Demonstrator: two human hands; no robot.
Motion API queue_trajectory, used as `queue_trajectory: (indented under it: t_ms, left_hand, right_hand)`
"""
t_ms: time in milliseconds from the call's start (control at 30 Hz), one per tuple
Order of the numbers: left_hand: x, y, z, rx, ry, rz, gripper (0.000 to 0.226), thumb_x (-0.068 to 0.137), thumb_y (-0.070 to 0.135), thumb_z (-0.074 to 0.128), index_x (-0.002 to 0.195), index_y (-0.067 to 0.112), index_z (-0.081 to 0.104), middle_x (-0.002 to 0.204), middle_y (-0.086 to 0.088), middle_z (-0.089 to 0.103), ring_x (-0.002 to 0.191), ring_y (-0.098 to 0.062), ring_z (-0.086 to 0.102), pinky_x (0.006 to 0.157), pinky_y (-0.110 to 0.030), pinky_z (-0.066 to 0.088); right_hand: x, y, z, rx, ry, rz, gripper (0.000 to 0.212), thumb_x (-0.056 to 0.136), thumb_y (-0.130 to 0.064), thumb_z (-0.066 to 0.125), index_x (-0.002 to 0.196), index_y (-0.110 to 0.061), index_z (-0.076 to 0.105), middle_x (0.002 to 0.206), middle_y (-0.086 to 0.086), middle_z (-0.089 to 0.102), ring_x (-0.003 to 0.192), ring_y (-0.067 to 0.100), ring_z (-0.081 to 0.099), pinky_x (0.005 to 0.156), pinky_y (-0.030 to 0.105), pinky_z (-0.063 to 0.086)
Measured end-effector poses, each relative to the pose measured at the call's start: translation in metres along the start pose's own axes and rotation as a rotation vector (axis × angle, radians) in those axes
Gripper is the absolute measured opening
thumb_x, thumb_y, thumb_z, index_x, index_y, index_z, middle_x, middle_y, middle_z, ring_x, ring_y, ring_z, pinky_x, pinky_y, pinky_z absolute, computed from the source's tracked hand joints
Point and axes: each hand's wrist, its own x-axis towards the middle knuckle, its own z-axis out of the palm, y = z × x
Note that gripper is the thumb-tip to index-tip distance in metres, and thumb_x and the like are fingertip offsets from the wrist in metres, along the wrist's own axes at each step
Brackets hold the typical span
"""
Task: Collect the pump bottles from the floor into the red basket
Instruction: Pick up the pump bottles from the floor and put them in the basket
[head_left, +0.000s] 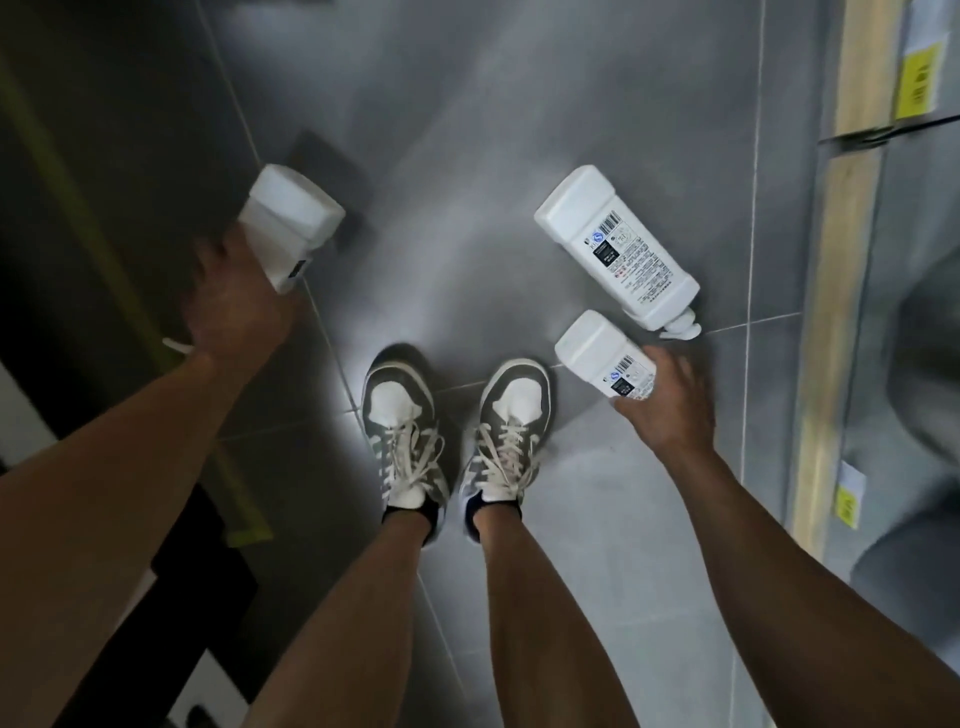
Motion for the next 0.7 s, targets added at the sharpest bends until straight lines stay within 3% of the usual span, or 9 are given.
queue_trajectory:
  t_ms: [167,400,533,700]
  left_hand:
    - [0.024,-0.018,0.016,-0.080,-0.012,0.000,0.098,0.079,0.038,0.085,0.151,0.012,0.023,0.145,-0.030,0.037,0.123,-0.055,0.048,0.098,-0.066,0.045]
    - [0.045,-0.022,0.027,-0.034,-0.058,-0.024,0.102,0.081,0.030,0.085,0.154,0.009,0.017,0.144,-0.029,0.042,0.127,-0.055,0.047,0.102,-0.066,0.042]
    - [0.035,-0.017,0.015,0.032,-0.027,-0.003,0.091,0.080,0.041,0.083,0.145,0.007,0.029,0.133,-0.030,0.051,0.115,-0.056,0.055,0.096,-0.062,0.046]
    - [-0.036,-0.001,-0.037,-0.034,-0.022,0.102,0.078,0.077,0.036,0.086,0.134,0.006,0.042,0.122,-0.026,0.061,0.106,-0.051,0.063,0.089,-0.056,0.052]
  right_hand:
    - [0.012,0.001,0.026,-0.122,0.028,-0.048,0.092,0.065,-0.032,0.091,0.143,-0.020,0.044,0.132,0.014,0.053,0.123,0.038,0.046,0.101,0.051,0.039]
    - [0.018,0.009,0.052,-0.216,0.192,-0.140,0.090,0.056,-0.024,0.092,0.133,-0.011,0.047,0.118,0.019,0.058,0.107,0.042,0.054,0.093,0.051,0.043]
    - [0.002,0.002,0.044,-0.162,0.214,-0.185,0.091,0.054,-0.024,0.092,0.133,-0.013,0.048,0.118,0.016,0.060,0.106,0.040,0.056,0.088,0.050,0.047]
    - [-0.059,-0.034,-0.002,-0.093,0.177,-0.160,0.095,0.051,-0.030,0.092,0.133,-0.017,0.045,0.120,0.014,0.061,0.109,0.037,0.058,0.089,0.048,0.049]
